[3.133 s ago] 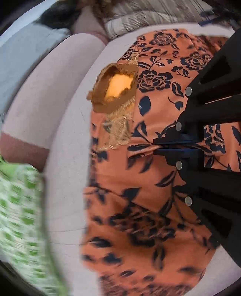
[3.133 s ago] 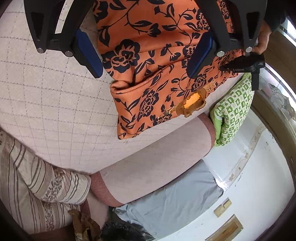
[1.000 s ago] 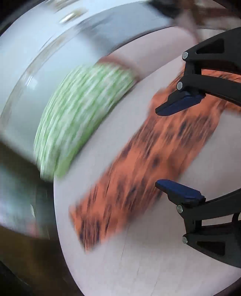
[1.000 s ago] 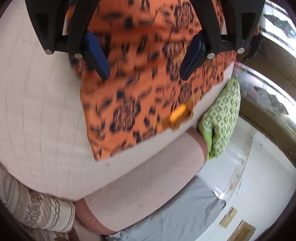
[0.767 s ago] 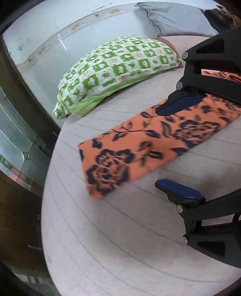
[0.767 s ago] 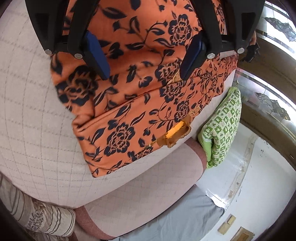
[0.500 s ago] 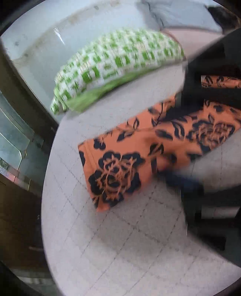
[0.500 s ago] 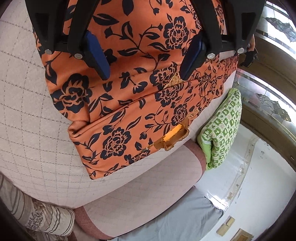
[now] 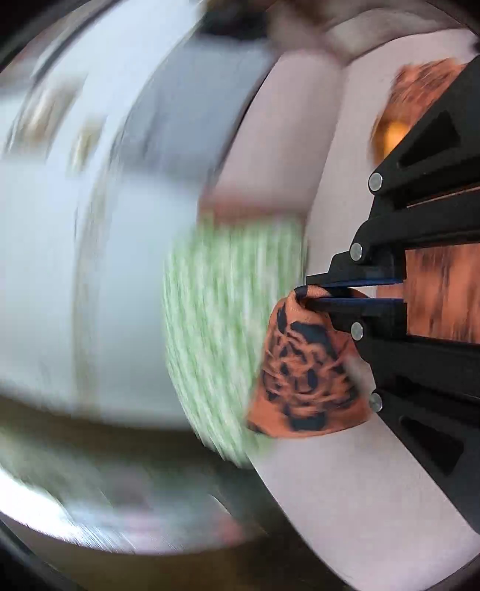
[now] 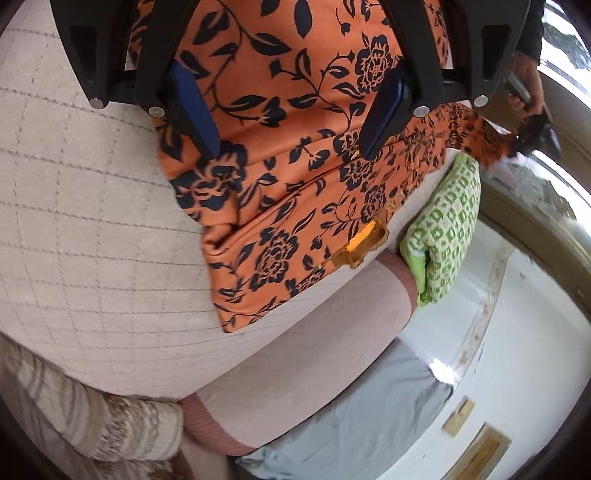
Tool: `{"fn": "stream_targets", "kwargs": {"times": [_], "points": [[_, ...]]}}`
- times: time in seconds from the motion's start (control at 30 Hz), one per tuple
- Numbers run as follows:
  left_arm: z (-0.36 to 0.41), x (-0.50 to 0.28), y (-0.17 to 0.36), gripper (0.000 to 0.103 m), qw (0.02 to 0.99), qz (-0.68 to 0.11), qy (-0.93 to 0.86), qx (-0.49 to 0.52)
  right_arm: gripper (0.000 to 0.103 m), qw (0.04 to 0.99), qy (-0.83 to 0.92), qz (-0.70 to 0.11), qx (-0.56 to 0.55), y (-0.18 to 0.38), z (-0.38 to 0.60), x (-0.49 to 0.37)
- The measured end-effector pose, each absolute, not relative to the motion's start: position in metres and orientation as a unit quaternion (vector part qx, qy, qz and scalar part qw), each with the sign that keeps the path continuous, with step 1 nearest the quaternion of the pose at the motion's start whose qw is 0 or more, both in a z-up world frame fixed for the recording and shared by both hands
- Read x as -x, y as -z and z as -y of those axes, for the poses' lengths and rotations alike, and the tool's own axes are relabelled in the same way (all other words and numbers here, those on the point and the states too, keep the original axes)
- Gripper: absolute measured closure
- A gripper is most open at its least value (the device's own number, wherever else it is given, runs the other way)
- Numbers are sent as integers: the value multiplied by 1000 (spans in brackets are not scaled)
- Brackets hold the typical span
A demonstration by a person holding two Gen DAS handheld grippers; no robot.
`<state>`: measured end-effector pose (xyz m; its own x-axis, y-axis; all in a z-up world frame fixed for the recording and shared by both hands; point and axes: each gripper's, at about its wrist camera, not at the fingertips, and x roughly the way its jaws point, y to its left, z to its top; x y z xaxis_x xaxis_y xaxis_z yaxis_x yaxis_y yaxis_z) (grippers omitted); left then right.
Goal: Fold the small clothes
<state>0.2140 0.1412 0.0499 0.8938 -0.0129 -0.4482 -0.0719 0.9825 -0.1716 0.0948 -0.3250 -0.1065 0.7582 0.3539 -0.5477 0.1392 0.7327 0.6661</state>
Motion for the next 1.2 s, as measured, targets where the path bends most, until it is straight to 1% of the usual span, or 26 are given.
{"fn": "stream_targets", "kwargs": {"times": [0.1, 0.17, 0.2, 0.23, 0.27, 0.33, 0.37, 0.43, 0.47, 0.53, 0.57, 0.63, 0.67, 0.77, 0.87, 0.9, 0.93, 0.97, 1.0, 1.03, 1.07, 1.1, 1.13, 1.17, 1.2], "points": [[-30, -202, -44, 98, 967, -238, 85, 36, 23, 865, -62, -333, -369, 107, 332, -91], [30, -201, -19, 94, 954, -268, 135, -2, 23, 866, -64, -328, -372, 106, 335, -88], [60, -205, 7, 82, 938, -303, 164, -25, 23, 865, -65, -328, -374, 106, 336, -88], [79, -211, 31, 55, 917, -348, 187, -44, 22, 863, -68, -330, -376, 106, 336, -88], [92, -218, 63, 51, 893, -402, 194, -61, 21, 861, -71, -333, -378, 107, 335, -88], [87, -222, 95, 52, 877, -445, 167, -69, 20, 859, -74, -336, -379, 107, 334, -88], [75, -221, 102, 52, 875, -455, 155, -60, 20, 859, -78, -336, -377, 105, 334, -87], [39, -218, 97, 51, 882, -449, 141, -32, 19, 863, -84, -332, -371, 100, 332, -85], [20, -217, 89, 49, 891, -433, 134, -22, 18, 864, -87, -329, -372, 97, 331, -85], [-18, -212, 74, 34, 911, -398, 103, -15, 18, 858, -104, -328, -381, 93, 327, -90], [-44, -215, 70, 32, 919, -388, 65, -12, 18, 856, -116, -330, -380, 90, 323, -95], [-79, -219, 73, 32, 915, -402, 32, 14, 18, 861, -137, -345, -347, 75, 306, -125], [-98, -220, 76, 32, 912, -410, 19, 28, 18, 861, -137, -345, -347, 75, 306, -125], [-144, -229, 97, 32, 895, -435, -9, 101, 18, 850, -143, -376, -340, 70, 297, -181], [-160, -232, 117, 33, 876, -456, -6, 157, 18, 855, -120, -422, -276, 76, 283, -244], [-157, -234, 121, 33, 875, -457, -3, 160, 18, 844, -108, -459, -254, 90, 276, -274], [-157, -237, 125, 33, 874, -459, 3, 161, 18, 844, -108, -459, -254, 90, 276, -274], [-156, -238, 128, 33, 872, -461, 9, 161, 21, 836, -104, -480, -245, 99, 270, -287], [-154, -239, 132, 36, 872, -465, 10, 155, 35, 833, -94, -497, -226, 107, 263, -297], [-153, -240, 135, 56, 872, -467, 8, 145, 46, 831, -91, -508, -208, 111, 257, -302], [-152, -241, 138, 69, 872, -472, 2, 125, 79, 834, -82, -516, -176, 112, 248, -306], [-150, -240, 139, 76, 875, -472, 1, 112, 91, 838, -77, -519, -150, 110, 242, -306], [-150, -240, 139, 83, 875, -469, 4, 115, 92, 838, -82, -520, -145, 106, 238, -307], [-151, -239, 138, 87, 877, -467, 3, 116, 92, 845, -79, -512, -132, 97, 234, -305], [-150, -237, 137, 87, 879, -463, 0, 112, 93, 862, -77, -488, -110, 79, 228, -299]]}}
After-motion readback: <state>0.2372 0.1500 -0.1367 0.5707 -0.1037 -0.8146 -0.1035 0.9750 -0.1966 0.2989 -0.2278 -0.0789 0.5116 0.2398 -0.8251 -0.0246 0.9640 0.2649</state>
